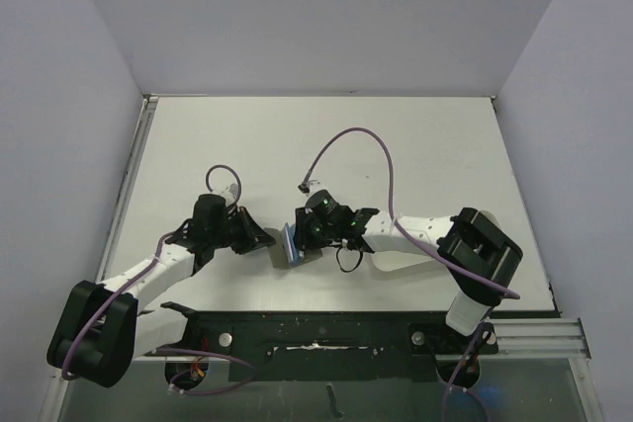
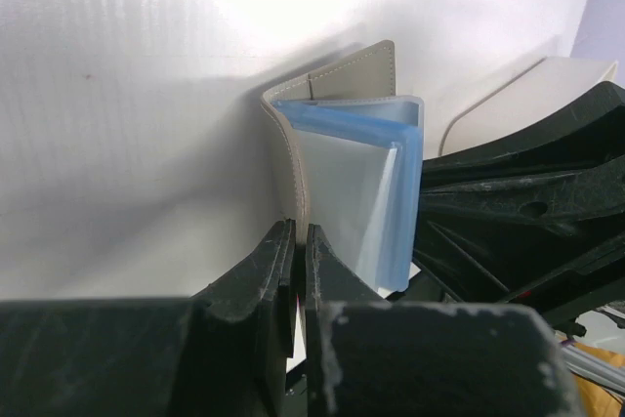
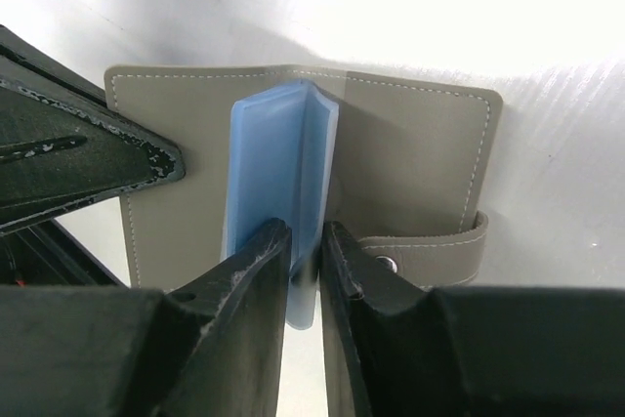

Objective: Put the credit cards into the card holder
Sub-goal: Open the card holder at the center of the board.

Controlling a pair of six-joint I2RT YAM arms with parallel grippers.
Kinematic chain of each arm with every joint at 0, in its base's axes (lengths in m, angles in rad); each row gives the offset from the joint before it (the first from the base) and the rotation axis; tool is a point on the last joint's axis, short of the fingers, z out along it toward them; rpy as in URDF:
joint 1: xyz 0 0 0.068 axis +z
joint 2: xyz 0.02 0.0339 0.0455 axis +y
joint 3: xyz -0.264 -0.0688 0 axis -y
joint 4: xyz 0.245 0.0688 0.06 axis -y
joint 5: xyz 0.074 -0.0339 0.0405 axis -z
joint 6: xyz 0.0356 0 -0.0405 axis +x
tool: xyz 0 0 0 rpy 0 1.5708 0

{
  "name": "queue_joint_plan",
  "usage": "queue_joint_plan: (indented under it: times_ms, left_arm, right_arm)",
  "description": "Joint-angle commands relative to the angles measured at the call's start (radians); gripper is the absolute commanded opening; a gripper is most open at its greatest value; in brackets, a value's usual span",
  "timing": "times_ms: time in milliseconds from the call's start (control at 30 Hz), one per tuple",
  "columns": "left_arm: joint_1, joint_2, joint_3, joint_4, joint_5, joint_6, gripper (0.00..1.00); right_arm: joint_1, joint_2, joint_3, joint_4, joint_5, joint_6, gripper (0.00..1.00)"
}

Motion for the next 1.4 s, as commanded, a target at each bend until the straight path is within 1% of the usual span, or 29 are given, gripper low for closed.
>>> queue_joint_plan:
  times_ms: [0, 67, 100, 200, 333, 367, 433, 600, 700, 800, 867, 967, 1067, 1133, 1267, 1367]
  left_arm:
    - [-0.004, -0.012, -0.008, 0.120, 0.065, -0.029, 0.00]
    - [-0.003, -0.005, -0.015, 0.139, 0.074, -0.041, 0.00]
    - [-0.004, -0.002, -0.017, 0.146, 0.079, -0.043, 0.00]
    - [-0.005, 0.003, -0.029, 0.176, 0.088, -0.058, 0.00]
    - [-0.005, 0.006, -0.039, 0.199, 0.084, -0.071, 0.00]
    - [-0.005, 0.009, -0.038, 0.198, 0.080, -0.070, 0.00]
    - [-0.005, 0.021, -0.035, 0.198, 0.081, -0.065, 0.00]
    - [-0.005, 0.035, -0.036, 0.214, 0.086, -0.074, 0.00]
    - [-0.004, 0.036, -0.028, 0.216, 0.088, -0.080, 0.01]
    - [-0.003, 0.031, -0.017, 0.204, 0.091, -0.080, 0.08]
    - [-0.003, 0.022, -0.012, 0.188, 0.090, -0.081, 0.16]
    - [-0.005, -0.003, -0.021, 0.197, 0.089, -0.098, 0.31]
    - [-0.005, -0.028, -0.035, 0.219, 0.094, -0.119, 0.42]
    - [-0.005, -0.032, -0.044, 0.244, 0.102, -0.124, 0.47]
    - [-0.005, -0.007, -0.054, 0.279, 0.123, -0.127, 0.48]
    - [-0.006, 0.011, -0.061, 0.306, 0.136, -0.139, 0.48]
  right_arm:
    - [-0.004, -0.065, 0.000, 0.019, 0.024, 0.000, 0.22]
    - [0.000, -0.074, 0.006, 0.020, 0.018, 0.001, 0.30]
    - [0.003, -0.079, 0.006, 0.029, 0.014, 0.003, 0.31]
    - [0.007, -0.094, -0.001, 0.061, -0.018, 0.012, 0.32]
    - [0.007, -0.088, 0.012, 0.059, -0.026, 0.008, 0.32]
    - [0.007, -0.083, 0.014, 0.057, -0.026, 0.007, 0.33]
    - [0.007, -0.070, 0.017, 0.057, -0.028, 0.006, 0.38]
    - [0.008, -0.038, 0.029, 0.052, -0.030, 0.004, 0.40]
    - [0.009, -0.028, 0.045, 0.037, -0.019, 0.002, 0.37]
    - [0.008, -0.024, 0.048, 0.034, -0.011, 0.003, 0.31]
    - [0.008, -0.017, 0.048, 0.034, -0.013, 0.005, 0.25]
    - [0.014, -0.020, 0.040, 0.034, 0.004, 0.009, 0.16]
    - [0.014, -0.024, 0.044, 0.030, 0.010, 0.007, 0.12]
    - [0.017, -0.027, 0.050, 0.026, 0.011, 0.006, 0.11]
    - [0.027, -0.050, 0.048, 0.044, -0.006, 0.017, 0.10]
    - [0.044, -0.073, 0.048, 0.040, 0.016, 0.011, 0.09]
